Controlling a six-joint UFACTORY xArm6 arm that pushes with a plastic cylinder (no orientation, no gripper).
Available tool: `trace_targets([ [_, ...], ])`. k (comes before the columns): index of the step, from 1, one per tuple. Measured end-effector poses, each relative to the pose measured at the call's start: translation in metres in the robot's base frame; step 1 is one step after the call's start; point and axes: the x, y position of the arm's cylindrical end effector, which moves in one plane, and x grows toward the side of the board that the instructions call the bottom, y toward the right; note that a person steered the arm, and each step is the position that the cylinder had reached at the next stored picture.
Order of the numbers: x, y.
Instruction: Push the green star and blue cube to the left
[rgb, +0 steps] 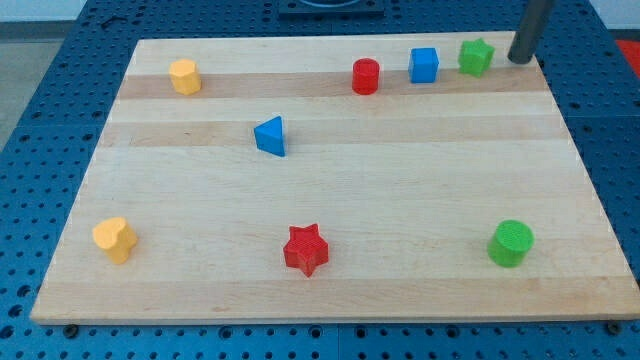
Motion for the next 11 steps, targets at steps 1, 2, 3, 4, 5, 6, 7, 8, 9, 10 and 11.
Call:
trace_targets([
  [1,-0.004,-0.054],
  [2,0.001,-0.105],
  [3,0.014,-0.101],
  [4,0.007,-0.070],
  [5,0.007,-0.034],
  [6,0.021,-0.054],
  [7,0.040,-0.088],
  [8,0.046,-0.108],
  [9,0.044,-0.134],
  [10,0.037,-0.153],
  [11,0.031,-0.181],
])
